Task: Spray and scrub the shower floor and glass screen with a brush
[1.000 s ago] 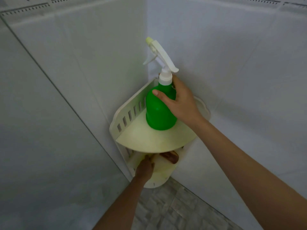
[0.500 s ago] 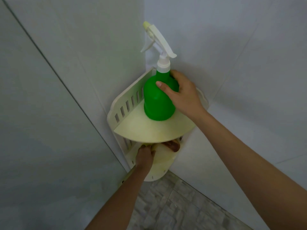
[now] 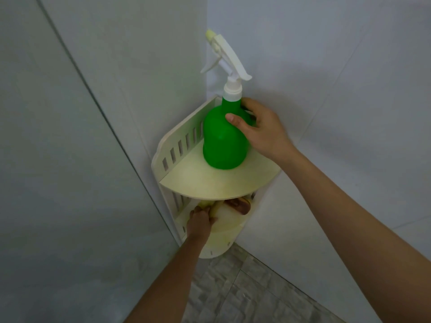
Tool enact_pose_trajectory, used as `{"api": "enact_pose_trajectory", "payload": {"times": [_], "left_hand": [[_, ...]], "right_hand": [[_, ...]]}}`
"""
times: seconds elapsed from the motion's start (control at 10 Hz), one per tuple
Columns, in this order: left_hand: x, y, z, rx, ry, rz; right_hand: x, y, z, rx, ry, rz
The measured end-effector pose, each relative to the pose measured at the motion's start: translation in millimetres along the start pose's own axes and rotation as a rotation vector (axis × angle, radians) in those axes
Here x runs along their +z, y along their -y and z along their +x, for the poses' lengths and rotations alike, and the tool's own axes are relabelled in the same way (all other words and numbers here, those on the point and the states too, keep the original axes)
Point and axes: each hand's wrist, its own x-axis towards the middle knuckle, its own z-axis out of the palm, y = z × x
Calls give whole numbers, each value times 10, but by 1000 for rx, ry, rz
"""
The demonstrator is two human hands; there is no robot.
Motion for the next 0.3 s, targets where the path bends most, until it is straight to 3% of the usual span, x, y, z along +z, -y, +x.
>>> {"api": "enact_pose_trajectory", "payload": {"times": [0.3], "left_hand": [[-6,115,-52,21,-8,-4]], "right_hand": [[11,-36,-90,31,-26,-35]]}}
